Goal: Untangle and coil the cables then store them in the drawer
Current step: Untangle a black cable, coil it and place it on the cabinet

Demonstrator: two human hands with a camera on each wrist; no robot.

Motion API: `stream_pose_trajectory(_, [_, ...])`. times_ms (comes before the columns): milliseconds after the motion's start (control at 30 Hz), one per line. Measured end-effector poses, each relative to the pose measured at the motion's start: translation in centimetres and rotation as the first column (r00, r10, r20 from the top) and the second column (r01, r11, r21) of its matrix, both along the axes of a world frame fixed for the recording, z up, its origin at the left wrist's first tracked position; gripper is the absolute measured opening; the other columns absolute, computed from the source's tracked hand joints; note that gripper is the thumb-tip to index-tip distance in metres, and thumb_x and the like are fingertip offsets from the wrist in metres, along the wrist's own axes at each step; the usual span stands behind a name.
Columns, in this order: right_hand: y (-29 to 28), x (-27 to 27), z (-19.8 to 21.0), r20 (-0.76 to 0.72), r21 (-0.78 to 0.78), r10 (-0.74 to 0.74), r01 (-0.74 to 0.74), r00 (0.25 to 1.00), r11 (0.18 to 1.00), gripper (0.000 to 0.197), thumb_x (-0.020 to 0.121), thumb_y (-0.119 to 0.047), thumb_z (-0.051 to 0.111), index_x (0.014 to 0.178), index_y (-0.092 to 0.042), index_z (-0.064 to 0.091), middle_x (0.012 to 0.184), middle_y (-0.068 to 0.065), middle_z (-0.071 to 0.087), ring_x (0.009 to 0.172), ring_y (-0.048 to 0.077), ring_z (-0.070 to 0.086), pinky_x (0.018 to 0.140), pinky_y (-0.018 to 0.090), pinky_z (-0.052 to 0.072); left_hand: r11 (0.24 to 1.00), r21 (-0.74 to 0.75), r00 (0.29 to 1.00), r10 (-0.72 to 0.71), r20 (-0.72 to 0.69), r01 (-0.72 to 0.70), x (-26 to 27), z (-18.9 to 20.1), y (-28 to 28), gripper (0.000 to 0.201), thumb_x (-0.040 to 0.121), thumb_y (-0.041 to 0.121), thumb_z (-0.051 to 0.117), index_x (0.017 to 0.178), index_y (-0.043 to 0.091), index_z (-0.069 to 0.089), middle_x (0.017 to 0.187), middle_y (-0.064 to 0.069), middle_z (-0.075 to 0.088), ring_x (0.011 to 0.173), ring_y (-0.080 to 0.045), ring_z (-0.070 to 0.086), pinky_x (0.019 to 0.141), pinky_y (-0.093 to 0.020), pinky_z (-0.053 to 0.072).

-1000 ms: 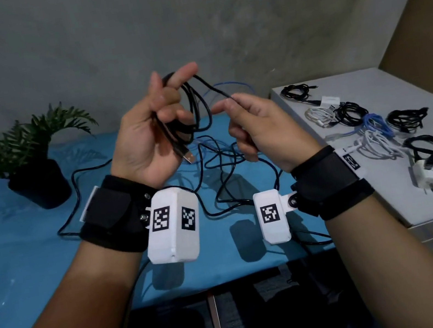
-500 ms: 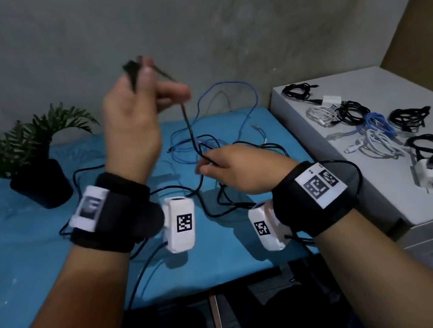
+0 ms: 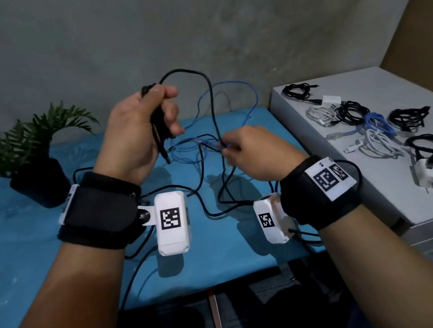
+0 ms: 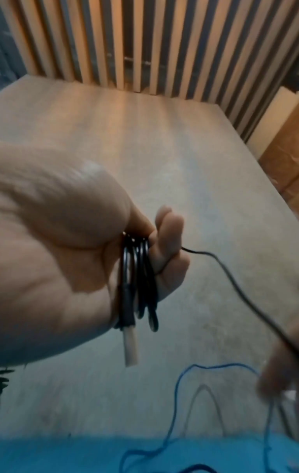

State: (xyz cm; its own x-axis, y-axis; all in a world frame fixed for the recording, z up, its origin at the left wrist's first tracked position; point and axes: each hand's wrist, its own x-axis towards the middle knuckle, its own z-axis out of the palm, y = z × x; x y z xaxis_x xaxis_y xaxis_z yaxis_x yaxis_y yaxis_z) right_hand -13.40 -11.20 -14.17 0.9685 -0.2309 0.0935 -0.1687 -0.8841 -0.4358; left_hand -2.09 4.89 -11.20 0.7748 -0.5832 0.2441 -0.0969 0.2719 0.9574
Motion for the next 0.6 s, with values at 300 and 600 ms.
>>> stream_pose_trajectory(300, [3.4,-0.4,2.5,0.556,0.152,-0.095,0.011,0.826,0.988,0.075,0.095,-0.011,0.049,0.162,-0.012,0.015,0.168,0.007,0.016,0.153,0.017,0.018,0.121,0.025,0.021,0.975,0.156,0.982,0.136,0.128,-0.156,-0.6,-0.9,-0.9,0.025,0.108,0.018,0.042,0.092,0.01,0.06,0.053,0.008,0.049,0.044,-0.012,0.044,0.059,-0.034,0.042])
stream_pose_trajectory(600, [2.6,1.2,-0.4,0.46,0.145,-0.055,-0.014,0.886,0.989,0.054,0.105,-0.006,0.044,0.158,-0.008,0.031,0.162,0.011,0.034,0.147,0.021,0.036,0.116,0.019,0.027,0.933,-0.187,0.906,-0.348,-0.243,0.308,-2.7,1.0,-1.0,0.04,0.11,0.029,0.032,0.11,0.002,0.063,0.048,0.009,0.027,0.035,-0.006,0.026,0.048,-0.02,0.039])
